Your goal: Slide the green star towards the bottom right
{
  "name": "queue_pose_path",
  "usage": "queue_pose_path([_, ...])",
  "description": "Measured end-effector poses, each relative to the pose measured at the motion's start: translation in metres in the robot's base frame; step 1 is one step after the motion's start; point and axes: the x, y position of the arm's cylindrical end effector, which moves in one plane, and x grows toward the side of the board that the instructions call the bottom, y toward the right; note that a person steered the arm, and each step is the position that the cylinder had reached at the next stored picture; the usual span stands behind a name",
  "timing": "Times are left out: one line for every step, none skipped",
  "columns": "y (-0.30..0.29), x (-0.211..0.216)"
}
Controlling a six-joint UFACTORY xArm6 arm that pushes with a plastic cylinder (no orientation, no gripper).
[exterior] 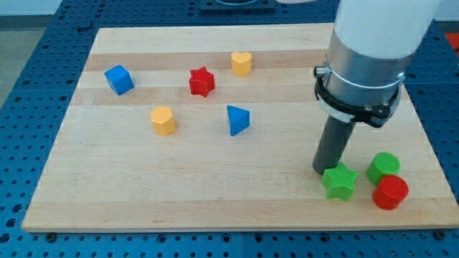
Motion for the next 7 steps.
queue_pose_path([-0.009,-0.015])
queue_pose_path([-0.027,0.002])
queue_pose_path([-0.027,0.024])
queue_pose_path([-0.027,0.024])
queue_pose_path([-0.016,0.025])
queue_pose_path([-0.005,0.025])
queue_pose_path([-0.002,0.025])
